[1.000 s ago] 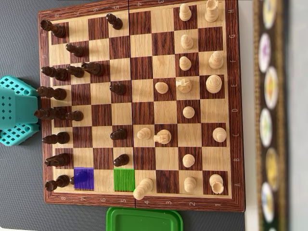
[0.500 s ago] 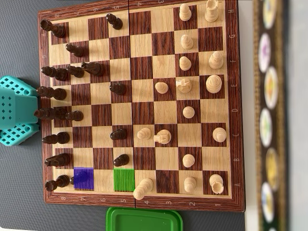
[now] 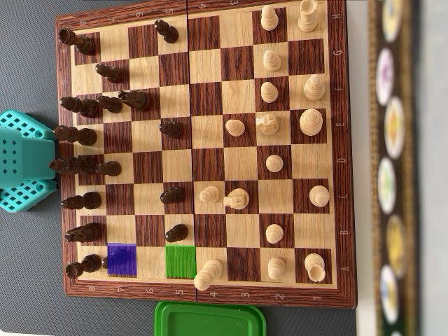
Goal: Play chess
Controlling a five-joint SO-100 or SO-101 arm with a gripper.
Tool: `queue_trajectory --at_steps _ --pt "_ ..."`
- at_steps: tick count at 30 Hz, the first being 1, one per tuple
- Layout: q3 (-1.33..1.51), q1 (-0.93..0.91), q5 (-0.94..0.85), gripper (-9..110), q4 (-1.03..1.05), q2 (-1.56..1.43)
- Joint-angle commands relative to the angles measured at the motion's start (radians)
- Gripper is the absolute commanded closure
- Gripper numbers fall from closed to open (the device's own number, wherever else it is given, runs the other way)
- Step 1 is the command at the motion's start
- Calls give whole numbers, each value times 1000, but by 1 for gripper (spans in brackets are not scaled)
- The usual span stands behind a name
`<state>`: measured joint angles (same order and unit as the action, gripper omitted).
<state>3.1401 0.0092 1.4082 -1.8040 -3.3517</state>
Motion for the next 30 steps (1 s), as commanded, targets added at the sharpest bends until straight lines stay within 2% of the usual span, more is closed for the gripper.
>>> queue_trajectory --at_steps 1,16,30 --pt "20 -2 -5 91 2 5" --pt "20 -3 0 91 14 12" --pt "20 -2 -5 91 262 8"
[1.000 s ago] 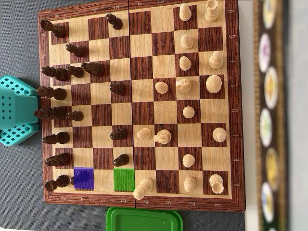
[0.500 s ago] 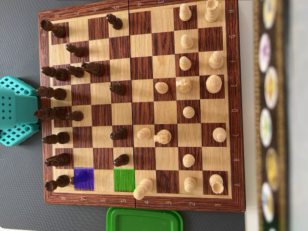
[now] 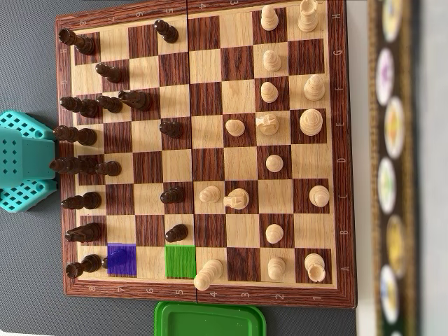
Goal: Play chess
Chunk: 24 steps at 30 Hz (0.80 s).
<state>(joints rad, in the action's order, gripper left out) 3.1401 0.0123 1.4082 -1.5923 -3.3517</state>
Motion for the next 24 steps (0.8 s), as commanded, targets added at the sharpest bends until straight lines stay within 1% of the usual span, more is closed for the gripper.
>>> queue_trajectory --at_steps 1,12,18,21,24 --pt "20 -5 -5 91 72 8" --pt "18 -6 -8 91 242 8" --pt "11 -3 -8 91 396 6" --pt "-37 -6 -9 91 502 6" --pt "-103 -6 -9 91 670 6"
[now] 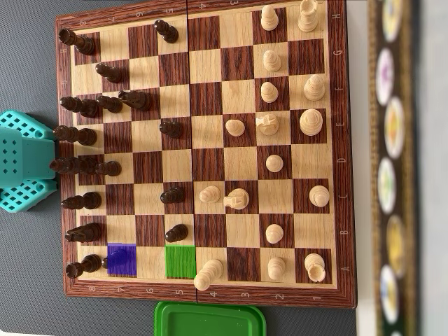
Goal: Play chess
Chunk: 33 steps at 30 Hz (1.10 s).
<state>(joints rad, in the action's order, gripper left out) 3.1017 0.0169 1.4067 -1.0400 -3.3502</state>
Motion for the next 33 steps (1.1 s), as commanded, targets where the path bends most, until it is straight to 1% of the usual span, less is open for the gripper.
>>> queue_trajectory --at_steps 1,11,18,25,29,33 --pt "-87 -11 -8 91 179 5" --pt "-288 -17 -8 91 810 8" --pt "-416 -87 -8 91 1272 11" --pt "-523 -147 -8 91 1680 11" --pt "-528 -158 -8 91 1807 12" --pt "-512 -156 -9 91 1832 12"
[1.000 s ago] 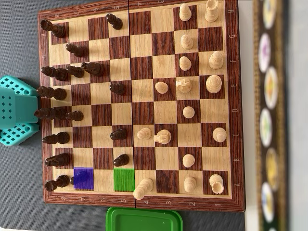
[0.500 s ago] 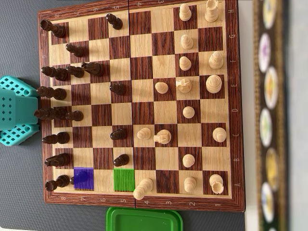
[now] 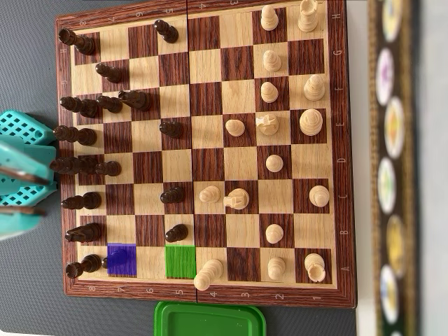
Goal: Play chess
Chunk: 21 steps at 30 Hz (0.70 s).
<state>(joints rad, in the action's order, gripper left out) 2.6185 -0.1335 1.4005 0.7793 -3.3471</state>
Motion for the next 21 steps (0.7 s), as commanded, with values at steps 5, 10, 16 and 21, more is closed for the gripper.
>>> queue_trajectory --at_steps 5,10,16,21 --pt "-23 -9 -43 91 14 9" --pt "-32 -11 -57 91 60 26" --pt "-137 -11 -66 91 153 236" --pt "-193 -23 -66 91 160 411"
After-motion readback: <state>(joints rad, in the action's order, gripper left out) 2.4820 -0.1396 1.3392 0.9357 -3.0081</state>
